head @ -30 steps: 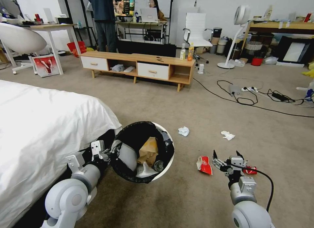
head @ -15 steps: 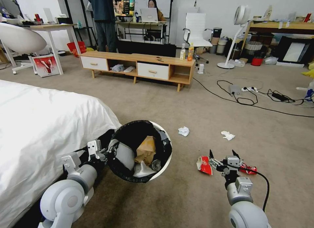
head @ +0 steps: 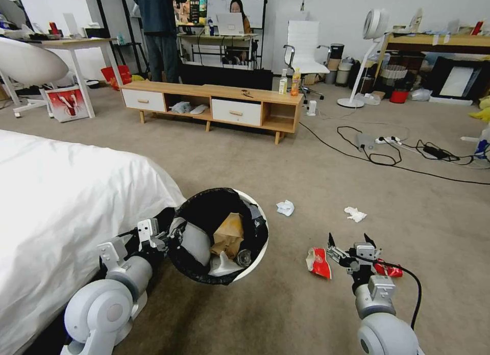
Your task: Pick up the trash bin and place the garbage on the floor into it.
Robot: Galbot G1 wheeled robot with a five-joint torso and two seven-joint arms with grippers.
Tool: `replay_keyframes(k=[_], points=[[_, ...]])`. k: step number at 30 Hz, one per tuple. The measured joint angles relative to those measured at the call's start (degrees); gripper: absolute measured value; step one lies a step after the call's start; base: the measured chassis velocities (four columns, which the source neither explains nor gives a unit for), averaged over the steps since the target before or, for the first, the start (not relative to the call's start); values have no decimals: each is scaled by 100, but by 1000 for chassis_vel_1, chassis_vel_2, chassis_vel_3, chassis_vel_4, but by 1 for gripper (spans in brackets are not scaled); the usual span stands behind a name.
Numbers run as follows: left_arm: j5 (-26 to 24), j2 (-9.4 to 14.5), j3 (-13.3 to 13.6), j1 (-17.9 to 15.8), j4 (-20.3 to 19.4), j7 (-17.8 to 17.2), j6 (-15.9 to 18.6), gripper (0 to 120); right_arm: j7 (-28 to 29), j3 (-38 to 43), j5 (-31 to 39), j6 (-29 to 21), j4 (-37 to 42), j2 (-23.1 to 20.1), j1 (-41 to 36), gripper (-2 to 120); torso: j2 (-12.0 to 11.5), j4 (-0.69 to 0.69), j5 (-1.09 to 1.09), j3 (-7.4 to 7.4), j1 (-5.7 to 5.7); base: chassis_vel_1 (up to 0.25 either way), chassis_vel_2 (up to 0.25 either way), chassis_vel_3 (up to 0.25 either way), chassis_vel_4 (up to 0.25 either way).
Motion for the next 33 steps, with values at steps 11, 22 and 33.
replay_keyframes(k=[11,22,33], points=[[17,-44,-22,34,1,7,-9,6,-5,-105,-8,58,-57,48,77,100,0,1,0,0,0,-257,264,263,-261],[22,-44,-20,31,12,8,-11,6,123,-111,-36,-217,-91,1,66,100,0,1,-1,0,1,-144,130,133,-118],[19,-13,-31,71,-13,10,-11,6,508,-87,1185,-1748,-297,-87,378,100,0,2,0,0,1,21,-17,-20,19]])
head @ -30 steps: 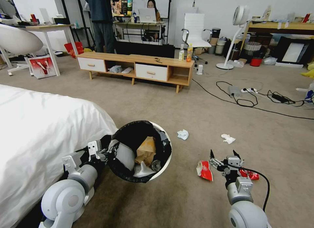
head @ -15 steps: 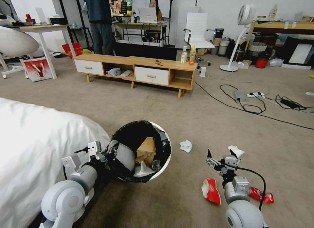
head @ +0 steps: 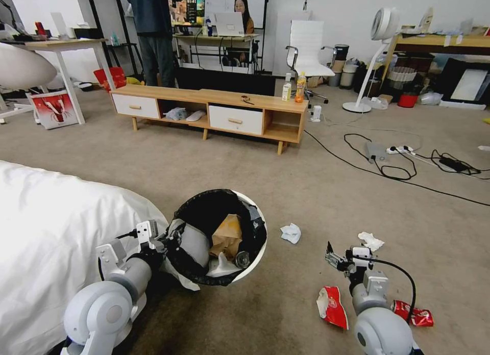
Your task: Pick up the trash bin and place the garbage on the floor into it.
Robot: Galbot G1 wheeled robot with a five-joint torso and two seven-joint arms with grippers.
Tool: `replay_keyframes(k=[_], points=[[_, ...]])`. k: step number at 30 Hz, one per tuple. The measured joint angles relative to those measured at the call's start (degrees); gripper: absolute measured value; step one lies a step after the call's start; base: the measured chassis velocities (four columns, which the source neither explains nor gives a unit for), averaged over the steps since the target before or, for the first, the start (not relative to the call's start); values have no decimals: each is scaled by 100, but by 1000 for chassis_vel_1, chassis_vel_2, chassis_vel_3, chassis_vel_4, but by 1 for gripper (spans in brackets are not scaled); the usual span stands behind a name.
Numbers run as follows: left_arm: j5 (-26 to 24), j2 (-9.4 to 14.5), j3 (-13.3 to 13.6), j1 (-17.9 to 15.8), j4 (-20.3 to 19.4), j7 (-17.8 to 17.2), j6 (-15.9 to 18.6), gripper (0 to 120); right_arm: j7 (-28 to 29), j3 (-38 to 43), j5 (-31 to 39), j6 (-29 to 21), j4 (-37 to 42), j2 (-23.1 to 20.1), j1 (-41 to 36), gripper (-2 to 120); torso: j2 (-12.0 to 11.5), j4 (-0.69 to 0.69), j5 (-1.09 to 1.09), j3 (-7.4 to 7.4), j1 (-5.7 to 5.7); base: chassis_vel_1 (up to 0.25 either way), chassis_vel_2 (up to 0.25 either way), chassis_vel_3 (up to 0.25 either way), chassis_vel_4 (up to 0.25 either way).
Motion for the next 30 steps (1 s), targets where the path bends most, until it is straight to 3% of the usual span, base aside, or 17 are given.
replay_keyframes(k=[3,5,20,30], points=[[-3,-1,-19,16,-28,0,0,6,85,42,208,-744,-240,8,66,100,0,-1,1,0,0,0,0,0,0],[-6,0,-32,36,-41,4,1,6,12,70,270,-964,-473,7,61,100,-1,-2,1,0,0,0,0,0,0],[-2,-34,76,53,-57,8,24,6,-734,-90,173,-759,-1826,131,421,100,0,1,1,0,0,0,0,0,0],[-41,-14,154,44,-75,-3,64,6,-882,-144,148,-602,-2066,220,554,100,0,0,1,0,0,0,0,0,0]])
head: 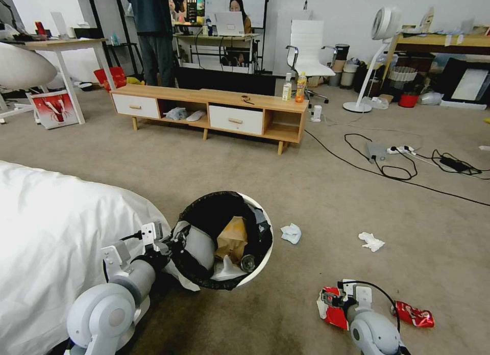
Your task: Pick up the trash bin and place the garbage on the floor into it.
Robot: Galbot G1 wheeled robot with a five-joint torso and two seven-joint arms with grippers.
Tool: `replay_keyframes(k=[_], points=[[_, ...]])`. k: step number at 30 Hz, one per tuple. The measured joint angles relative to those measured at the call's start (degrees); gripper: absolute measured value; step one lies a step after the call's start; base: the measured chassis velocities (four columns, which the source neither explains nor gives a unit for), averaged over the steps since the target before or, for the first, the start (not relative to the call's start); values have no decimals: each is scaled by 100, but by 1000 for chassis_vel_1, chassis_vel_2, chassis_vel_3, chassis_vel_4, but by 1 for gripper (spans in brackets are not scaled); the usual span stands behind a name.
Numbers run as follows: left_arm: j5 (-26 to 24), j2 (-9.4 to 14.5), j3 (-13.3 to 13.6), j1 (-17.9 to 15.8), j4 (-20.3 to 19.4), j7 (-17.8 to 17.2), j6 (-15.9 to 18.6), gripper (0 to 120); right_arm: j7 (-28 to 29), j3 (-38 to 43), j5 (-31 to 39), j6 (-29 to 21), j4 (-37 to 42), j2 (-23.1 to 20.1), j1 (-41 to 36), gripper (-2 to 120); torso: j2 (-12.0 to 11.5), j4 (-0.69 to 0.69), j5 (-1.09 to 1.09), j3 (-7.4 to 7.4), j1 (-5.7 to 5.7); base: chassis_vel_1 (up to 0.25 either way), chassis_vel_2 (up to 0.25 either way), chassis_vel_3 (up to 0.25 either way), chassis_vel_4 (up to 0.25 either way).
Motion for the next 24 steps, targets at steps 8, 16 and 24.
replay_keyframes(k=[8,16,24], points=[[3,-5,67,-34,30,-4,3,6,-92,-73,3,19,-272,35,170,100,0,-1,0,0,0,0,0,0,0],[8,7,86,-56,69,-4,4,6,-171,-118,-18,129,-613,89,280,100,0,0,0,0,0,0,0,0,0],[31,-4,128,-80,133,7,4,6,-385,-135,-148,319,-1227,255,497,100,0,-1,0,0,0,0,0,0,0]])
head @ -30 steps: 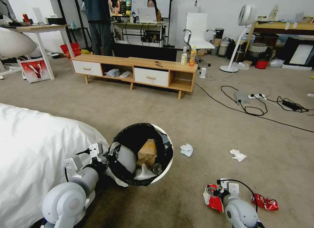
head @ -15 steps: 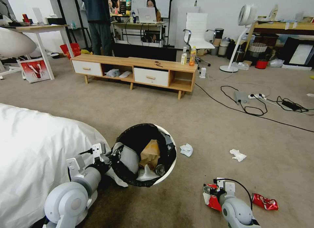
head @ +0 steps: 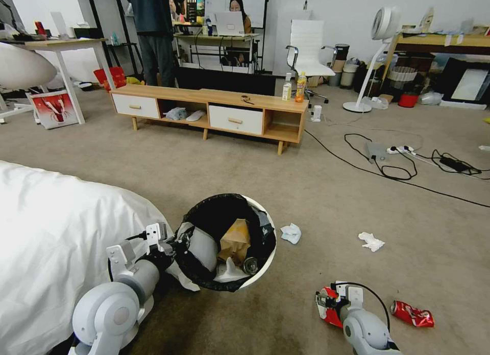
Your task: Pick up the trash bin and place the garbage on the floor into it.
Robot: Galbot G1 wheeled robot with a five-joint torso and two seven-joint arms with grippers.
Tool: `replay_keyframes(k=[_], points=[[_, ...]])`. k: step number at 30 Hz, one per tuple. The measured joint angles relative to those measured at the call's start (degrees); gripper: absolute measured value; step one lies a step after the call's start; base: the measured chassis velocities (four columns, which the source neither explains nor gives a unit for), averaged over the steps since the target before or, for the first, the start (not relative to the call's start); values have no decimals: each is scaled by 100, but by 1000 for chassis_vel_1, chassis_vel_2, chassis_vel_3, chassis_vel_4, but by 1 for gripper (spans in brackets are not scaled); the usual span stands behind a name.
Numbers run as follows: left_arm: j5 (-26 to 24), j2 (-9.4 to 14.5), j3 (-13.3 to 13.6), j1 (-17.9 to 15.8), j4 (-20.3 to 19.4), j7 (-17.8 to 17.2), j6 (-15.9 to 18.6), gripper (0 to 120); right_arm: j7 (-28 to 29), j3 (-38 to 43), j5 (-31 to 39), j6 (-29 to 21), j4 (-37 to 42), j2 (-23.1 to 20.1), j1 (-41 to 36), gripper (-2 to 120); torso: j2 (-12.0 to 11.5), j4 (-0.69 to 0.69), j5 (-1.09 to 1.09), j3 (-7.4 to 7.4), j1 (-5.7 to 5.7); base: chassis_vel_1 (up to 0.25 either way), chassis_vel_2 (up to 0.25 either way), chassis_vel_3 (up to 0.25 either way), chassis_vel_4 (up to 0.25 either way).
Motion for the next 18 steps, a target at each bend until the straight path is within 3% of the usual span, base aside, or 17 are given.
replay_keyframes(k=[9,18], points=[[9,6,35,-16,81,22,0,6,-173,-26,-202,177,-534,152,167,100,0,0,0,0,0,0,0,0,0],[15,31,21,-8,96,38,-4,6,-360,32,-541,313,-813,171,183,67,0,0,-1,0,0,0,0,0,0]])
